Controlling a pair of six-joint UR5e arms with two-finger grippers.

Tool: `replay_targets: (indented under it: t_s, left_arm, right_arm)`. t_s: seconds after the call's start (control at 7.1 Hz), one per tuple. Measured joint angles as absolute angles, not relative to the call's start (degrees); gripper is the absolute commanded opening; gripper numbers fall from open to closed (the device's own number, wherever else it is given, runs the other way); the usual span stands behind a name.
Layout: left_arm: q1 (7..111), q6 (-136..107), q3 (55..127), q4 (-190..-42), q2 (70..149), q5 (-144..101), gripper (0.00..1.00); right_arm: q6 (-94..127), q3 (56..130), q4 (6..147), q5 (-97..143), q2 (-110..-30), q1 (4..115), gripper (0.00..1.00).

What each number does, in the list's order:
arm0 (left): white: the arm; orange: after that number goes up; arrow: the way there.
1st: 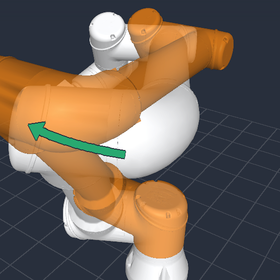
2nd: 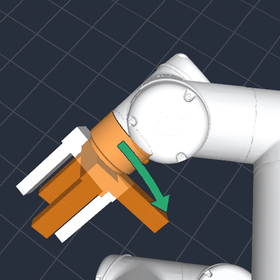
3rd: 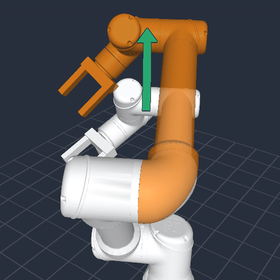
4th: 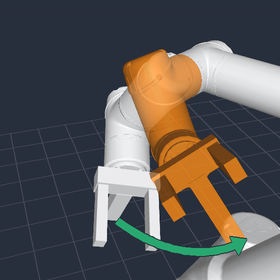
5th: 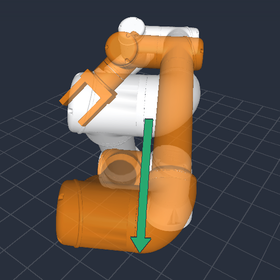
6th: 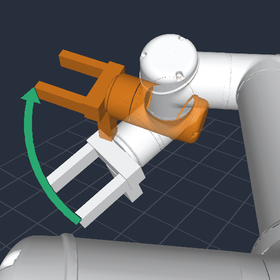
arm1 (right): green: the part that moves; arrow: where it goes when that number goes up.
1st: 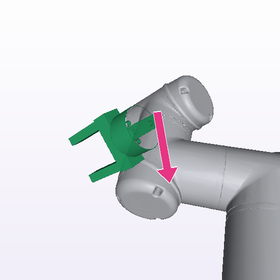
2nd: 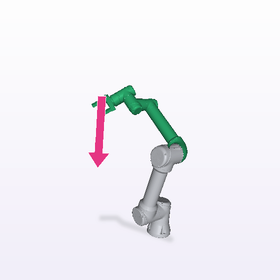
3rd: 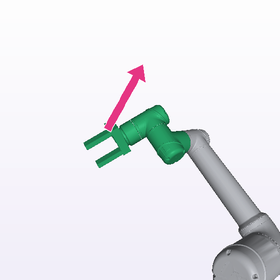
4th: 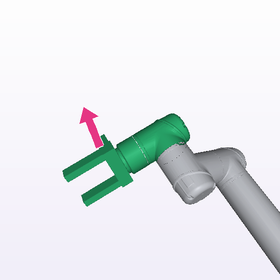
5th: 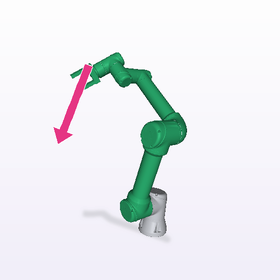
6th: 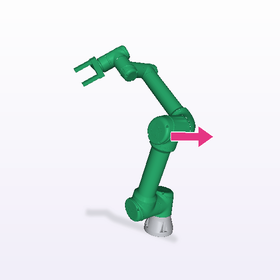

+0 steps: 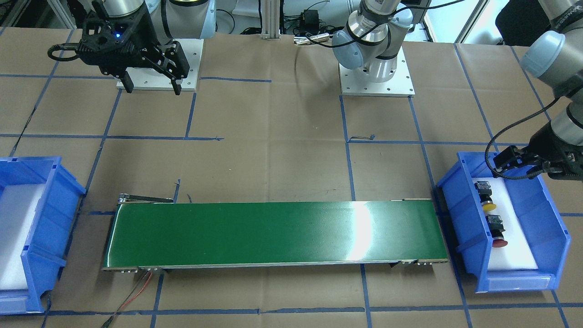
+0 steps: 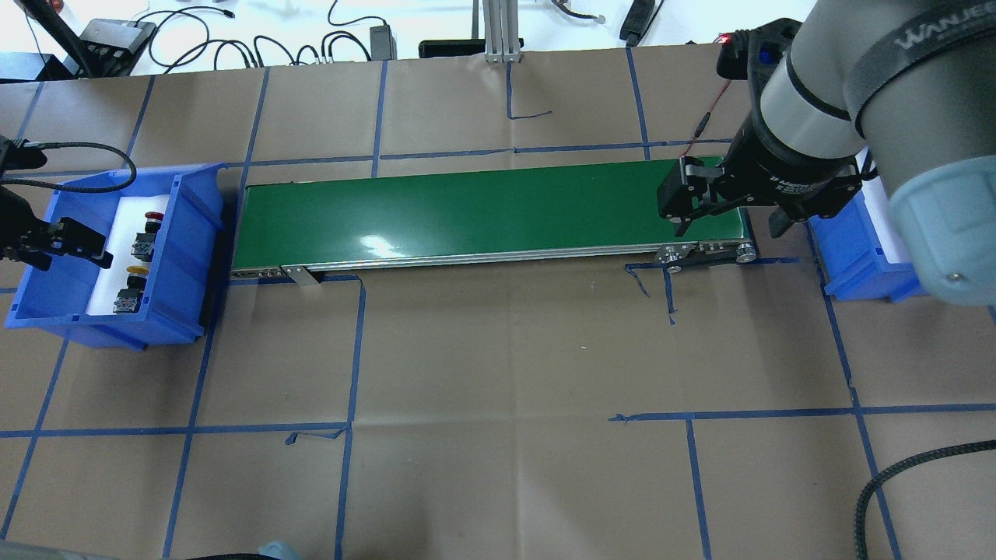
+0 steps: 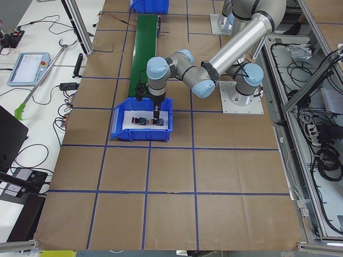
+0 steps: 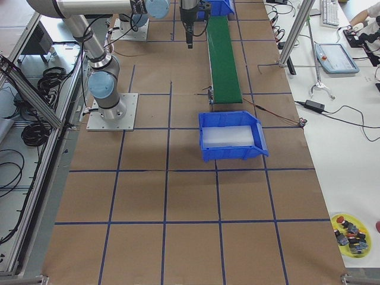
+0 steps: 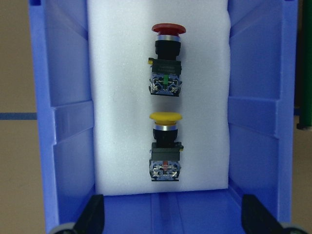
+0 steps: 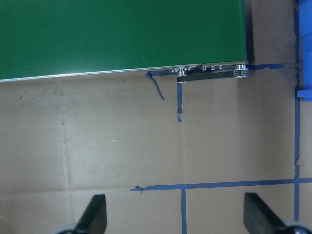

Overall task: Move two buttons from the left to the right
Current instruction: 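Lower the left gripper into the bin and grasp the yellow-capped button, then lift the yellow-capped button and carry it over the conveyor's near end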

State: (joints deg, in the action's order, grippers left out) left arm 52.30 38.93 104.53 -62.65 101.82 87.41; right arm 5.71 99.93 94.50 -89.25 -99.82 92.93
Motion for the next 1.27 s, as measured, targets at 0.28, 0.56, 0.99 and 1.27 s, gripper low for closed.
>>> replay_targets:
  t_s: [0.28,0.56,0.99,1.27]
  left_arm:
    - [52.4,39.0,106.8,-57.5,104.6,87.4,0.99]
    - [52.4,39.0,110.8,-51.0,106.6,87.5,0.99]
    - [52.4,39.0,112.8,-47.4,108.4,87.8,0.91]
    - [52.4,38.9,112.8,-47.2,109.0,87.9,0.53]
  right_arm:
    - [5.7,99.9,94.6,-89.3,-99.7,92.9,1.0]
    - [5.7,99.4,94.5,-89.3,-99.6,92.8,1.0]
    - [5.7,98.6,94.3,-89.4,-99.4,92.7,1.0]
    - [5.6,98.5,94.2,-89.4,-99.4,92.7,1.0]
